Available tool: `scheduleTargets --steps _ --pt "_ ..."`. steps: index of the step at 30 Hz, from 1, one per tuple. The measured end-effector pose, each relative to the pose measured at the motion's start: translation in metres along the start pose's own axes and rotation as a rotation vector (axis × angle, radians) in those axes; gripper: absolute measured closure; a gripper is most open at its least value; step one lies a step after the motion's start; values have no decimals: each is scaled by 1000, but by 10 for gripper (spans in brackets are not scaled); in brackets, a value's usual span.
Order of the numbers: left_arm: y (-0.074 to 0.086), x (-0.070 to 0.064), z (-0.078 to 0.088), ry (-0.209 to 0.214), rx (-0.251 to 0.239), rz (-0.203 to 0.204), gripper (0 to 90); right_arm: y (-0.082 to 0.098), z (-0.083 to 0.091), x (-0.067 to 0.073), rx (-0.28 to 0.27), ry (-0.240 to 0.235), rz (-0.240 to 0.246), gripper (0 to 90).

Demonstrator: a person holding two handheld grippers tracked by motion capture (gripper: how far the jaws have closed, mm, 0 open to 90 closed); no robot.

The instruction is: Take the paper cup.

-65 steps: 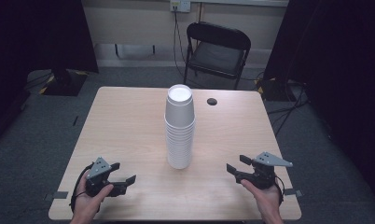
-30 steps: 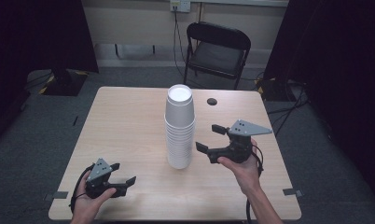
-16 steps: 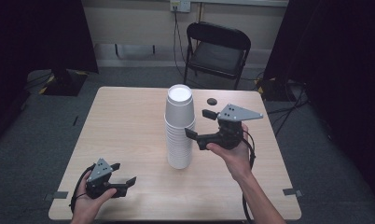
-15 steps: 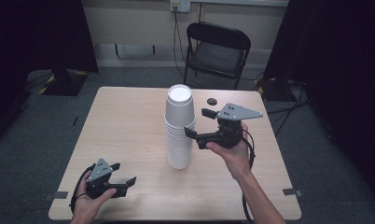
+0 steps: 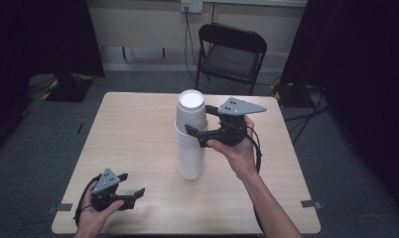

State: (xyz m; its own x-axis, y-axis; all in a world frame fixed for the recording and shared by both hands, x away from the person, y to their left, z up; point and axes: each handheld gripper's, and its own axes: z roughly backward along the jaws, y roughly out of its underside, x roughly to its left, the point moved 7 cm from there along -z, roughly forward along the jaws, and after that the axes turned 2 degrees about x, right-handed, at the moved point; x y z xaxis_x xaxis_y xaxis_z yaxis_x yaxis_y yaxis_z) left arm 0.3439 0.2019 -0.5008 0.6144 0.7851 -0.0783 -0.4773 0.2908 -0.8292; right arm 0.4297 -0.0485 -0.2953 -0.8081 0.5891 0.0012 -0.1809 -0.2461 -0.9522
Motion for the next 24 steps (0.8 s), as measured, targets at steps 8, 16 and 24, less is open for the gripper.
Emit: scheduleTargets --steps 8,16,24 --pt "0 0 0 3 0 1 163 -3 -17 -5 2 -17 -21 119" --pt "0 1 1 6 2 6 163 0 -29 -5 27 -15 -11 113" --pt "1 1 0 6 8 5 164 0 -34 -5 16 -23 -10 122"
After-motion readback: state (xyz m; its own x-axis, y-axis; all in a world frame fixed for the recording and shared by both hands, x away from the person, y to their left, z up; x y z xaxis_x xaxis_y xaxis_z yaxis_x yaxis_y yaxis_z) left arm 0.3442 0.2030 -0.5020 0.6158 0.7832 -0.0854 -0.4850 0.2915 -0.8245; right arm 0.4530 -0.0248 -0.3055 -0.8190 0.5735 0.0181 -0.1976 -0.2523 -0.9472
